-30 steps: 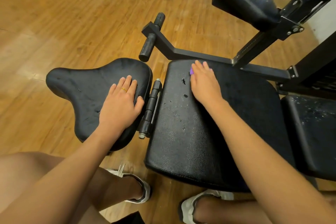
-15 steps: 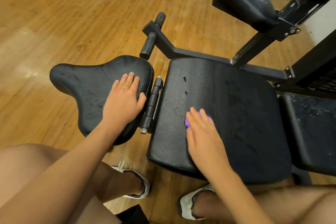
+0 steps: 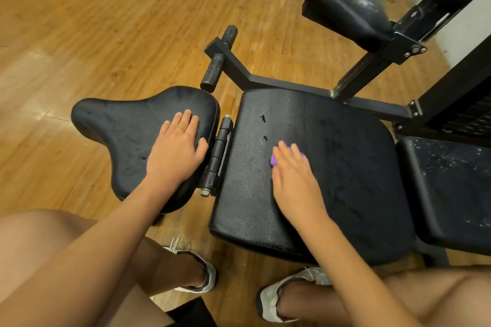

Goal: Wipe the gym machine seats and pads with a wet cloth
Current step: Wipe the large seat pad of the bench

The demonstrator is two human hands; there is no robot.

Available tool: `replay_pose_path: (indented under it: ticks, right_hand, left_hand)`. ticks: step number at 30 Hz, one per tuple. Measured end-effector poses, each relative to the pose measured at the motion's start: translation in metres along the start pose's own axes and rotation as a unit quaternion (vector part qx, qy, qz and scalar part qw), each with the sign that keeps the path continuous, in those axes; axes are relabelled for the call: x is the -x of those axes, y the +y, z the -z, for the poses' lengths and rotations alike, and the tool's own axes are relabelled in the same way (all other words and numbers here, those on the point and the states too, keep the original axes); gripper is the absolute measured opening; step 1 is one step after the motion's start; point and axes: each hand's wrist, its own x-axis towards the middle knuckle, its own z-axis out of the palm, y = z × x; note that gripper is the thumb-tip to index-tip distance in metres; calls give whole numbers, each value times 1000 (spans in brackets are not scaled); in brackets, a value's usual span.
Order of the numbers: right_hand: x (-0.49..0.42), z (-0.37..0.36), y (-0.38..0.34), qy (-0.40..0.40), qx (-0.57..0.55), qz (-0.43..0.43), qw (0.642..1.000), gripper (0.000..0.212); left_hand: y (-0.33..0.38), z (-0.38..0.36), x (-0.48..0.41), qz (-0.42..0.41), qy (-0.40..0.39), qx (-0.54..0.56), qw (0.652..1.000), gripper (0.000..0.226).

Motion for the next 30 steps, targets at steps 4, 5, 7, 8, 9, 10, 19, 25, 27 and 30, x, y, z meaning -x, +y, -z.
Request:
replay_pose_path:
  ticks: [4, 5, 7, 8, 9, 10, 19, 25, 27, 30]
  right_hand:
    - [90, 7, -9, -15, -36, 22, 999, 53]
    - [103, 7, -9, -16, -40, 31, 999, 51]
    - [106, 5, -6, -21, -55, 41, 997, 49]
    - [98, 4, -4, -24, -67, 42, 997, 47]
    - [83, 3, -2, -27, -77, 40, 996, 45]
    - [63, 1, 1, -23, -79, 37, 996, 43]
    - [-176, 4, 21, 2, 46, 23, 999, 28]
    - [-155, 5, 11, 32, 29, 15, 999, 8]
    - [-116, 5, 6, 30, 12, 23, 999, 10]
    - [-31, 5, -5, -9, -10, 26, 1000, 25]
  left_hand:
    - [-3, -3, -4, -1, 6, 3, 1000, 62]
    - [-4, -5, -3, -2, 4, 1, 1000, 62]
    - [-5, -9, -1, -3, 5, -1, 1000, 61]
    - [-4, -10, -1, -4, 5, 0, 1000, 61]
    - [-4, -11, 0, -3, 4, 1, 1000, 61]
    - [-3, -11, 0, -2, 3, 2, 1000, 61]
    - [-3, -9, -3, 7, 10, 17, 1000, 62]
    - [-2, -6, -2, 7, 9, 19, 1000, 58]
    - [-2, -5, -3, 5, 8, 15, 1000, 57]
    - [-3, -5, -2, 5, 8, 13, 1000, 56]
